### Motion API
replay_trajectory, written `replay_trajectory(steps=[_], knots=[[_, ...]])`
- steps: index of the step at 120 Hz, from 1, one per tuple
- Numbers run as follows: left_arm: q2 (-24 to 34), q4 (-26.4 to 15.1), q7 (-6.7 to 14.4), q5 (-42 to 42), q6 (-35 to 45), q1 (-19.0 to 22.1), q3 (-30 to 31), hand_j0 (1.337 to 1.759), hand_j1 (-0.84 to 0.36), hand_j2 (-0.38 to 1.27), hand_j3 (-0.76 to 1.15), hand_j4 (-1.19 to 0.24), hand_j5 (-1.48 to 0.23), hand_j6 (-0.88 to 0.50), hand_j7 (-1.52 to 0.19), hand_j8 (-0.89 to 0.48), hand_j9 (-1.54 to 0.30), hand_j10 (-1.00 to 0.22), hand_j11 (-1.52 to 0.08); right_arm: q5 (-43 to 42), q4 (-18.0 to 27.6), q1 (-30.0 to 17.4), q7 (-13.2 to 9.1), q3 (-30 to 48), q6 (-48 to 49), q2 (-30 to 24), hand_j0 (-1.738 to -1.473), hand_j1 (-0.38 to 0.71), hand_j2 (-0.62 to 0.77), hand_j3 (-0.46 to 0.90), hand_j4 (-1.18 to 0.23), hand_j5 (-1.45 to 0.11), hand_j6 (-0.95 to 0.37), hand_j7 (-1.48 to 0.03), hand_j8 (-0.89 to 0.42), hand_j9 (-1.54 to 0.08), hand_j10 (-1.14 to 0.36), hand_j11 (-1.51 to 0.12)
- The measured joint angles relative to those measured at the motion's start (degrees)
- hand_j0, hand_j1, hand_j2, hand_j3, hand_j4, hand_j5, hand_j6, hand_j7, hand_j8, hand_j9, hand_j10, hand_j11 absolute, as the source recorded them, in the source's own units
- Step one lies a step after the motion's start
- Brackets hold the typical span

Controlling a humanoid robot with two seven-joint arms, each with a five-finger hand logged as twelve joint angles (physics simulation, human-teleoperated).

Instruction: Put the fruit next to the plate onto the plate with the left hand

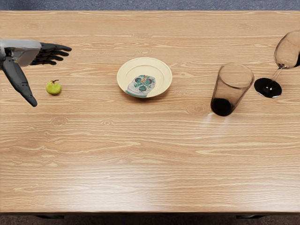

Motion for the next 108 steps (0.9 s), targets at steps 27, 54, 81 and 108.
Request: replay_trajectory(steps=[27, 54, 81, 108], knots=[[-3.8, -0.3, 15.3, 1.0, 0.0, -5.1, -0.3, 1.658, 0.33, 0.00, 0.00, -0.02, -0.02, -0.02, -0.02, -0.02, -0.02, -0.02, -0.02, 0.0, 0.0, 0.2, 0.0, 0.0, 0.0, 0.0, -1.658, -0.35, 0.00, 0.00, 0.00, 0.00, 0.00, 0.00, 0.00, 0.00, 0.00, 0.00], [-14.5, 2.6, 26.6, 15.1, 2.4, -5.3, 0.1, 1.658, 0.33, 0.00, 0.00, -0.02, -0.02, -0.02, -0.02, -0.02, -0.02, -0.02, -0.02, 0.0, 0.0, 0.3, 0.0, 0.0, 0.0, 0.0, -1.658, -0.35, 0.00, 0.00, 0.00, 0.00, 0.00, 0.00, 0.00, 0.00, 0.00, 0.00], [-20.6, 4.1, 27.9, 28.7, 17.0, 1.1, 0.2, 1.658, 0.33, 0.00, 0.00, -0.02, -0.02, -0.02, -0.02, -0.02, -0.02, -0.02, -0.02, -0.1, -0.1, 0.3, 0.0, 0.0, 0.0, 0.0, -1.658, -0.35, 0.00, 0.00, 0.00, 0.00, 0.00, 0.00, 0.00, 0.00, 0.00, 0.00], [-28.0, 12.5, 28.1, 34.9, 24.5, 3.3, 3.9, 1.658, 0.32, 0.01, 0.00, -0.03, -0.03, -0.03, -0.03, -0.03, -0.03, -0.03, -0.03, -0.1, -0.1, 0.3, 0.0, 0.0, 0.0, 0.0, -1.658, -0.35, 0.00, 0.00, 0.00, 0.00, 0.00, 0.00, 0.00, 0.00, 0.00, 0.00]])
